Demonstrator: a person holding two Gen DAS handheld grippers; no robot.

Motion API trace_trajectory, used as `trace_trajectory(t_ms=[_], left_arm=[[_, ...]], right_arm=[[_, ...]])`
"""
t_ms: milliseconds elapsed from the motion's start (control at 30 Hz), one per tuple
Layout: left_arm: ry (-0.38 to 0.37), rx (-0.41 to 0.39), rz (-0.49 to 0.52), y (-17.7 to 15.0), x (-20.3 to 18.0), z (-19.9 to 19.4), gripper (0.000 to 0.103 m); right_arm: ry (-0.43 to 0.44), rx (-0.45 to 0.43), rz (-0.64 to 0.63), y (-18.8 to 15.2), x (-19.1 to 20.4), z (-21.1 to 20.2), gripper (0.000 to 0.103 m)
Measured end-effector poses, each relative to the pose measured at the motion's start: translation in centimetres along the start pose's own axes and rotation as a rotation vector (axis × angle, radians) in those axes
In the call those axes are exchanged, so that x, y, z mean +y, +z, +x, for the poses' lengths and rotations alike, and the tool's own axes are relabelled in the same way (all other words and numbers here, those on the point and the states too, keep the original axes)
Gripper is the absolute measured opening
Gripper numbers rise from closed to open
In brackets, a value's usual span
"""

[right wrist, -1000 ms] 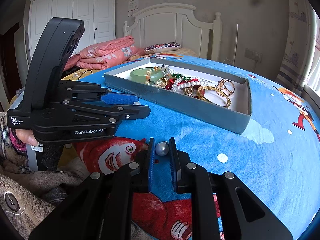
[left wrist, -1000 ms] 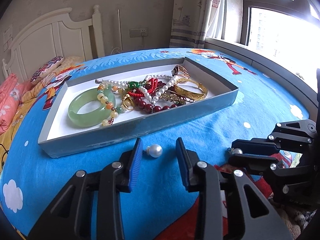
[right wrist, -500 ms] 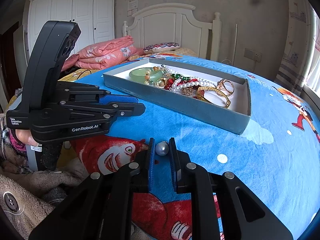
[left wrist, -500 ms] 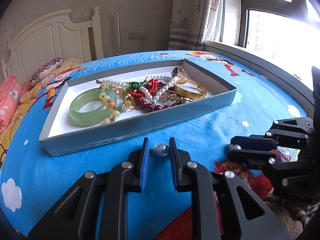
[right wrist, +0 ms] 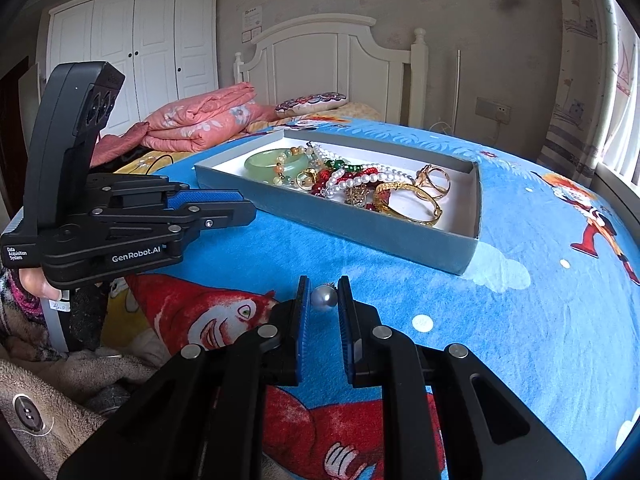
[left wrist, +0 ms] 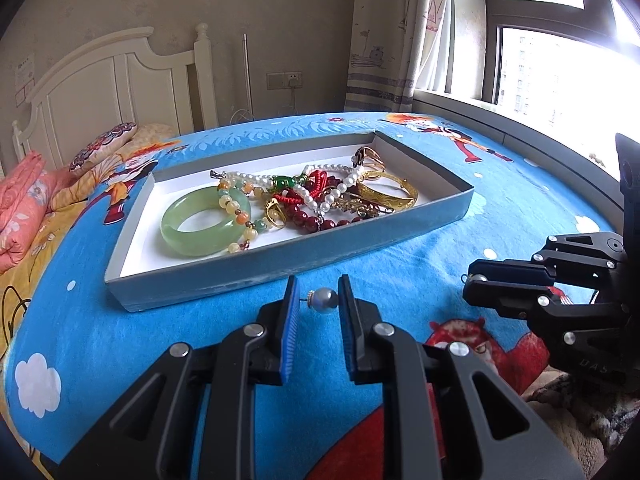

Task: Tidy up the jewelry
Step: 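Carry both pearl earrings into the tray with both tools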

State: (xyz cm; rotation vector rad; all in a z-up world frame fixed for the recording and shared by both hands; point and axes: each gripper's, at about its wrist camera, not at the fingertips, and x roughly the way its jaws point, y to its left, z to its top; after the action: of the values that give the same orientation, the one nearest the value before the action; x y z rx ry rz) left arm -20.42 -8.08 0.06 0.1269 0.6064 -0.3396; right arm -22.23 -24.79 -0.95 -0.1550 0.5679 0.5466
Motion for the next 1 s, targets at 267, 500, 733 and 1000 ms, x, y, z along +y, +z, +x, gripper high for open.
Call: trace_trajectory(t_ms=[267, 500, 733, 1000], left_arm=[[0.015, -0.025, -0.028, 0.8, 0.8, -1.3, 0.019], [0.049, -0.022, -0.025, 1.6, 1.0, -1.6, 0.019], [0.070, -0.026, -0.011, 2.8, 1.2, -1.3, 0.019], [0.076, -0.027, -0.012, 4.5, 1.7, -0.3, 0.019]], right_arm=[[-0.024, -0.038, 0.039, 1.2, -1.2, -0.6, 0.015], [-0.043, -0.066, 0.027, 2.7, -1.4, -0.7, 0.015], [-0.049, -0.083, 0.007, 5.2, -1.0, 0.0, 0.015], [-0.048, -0.070, -0.004, 6.7, -0.5, 1.3, 0.015]])
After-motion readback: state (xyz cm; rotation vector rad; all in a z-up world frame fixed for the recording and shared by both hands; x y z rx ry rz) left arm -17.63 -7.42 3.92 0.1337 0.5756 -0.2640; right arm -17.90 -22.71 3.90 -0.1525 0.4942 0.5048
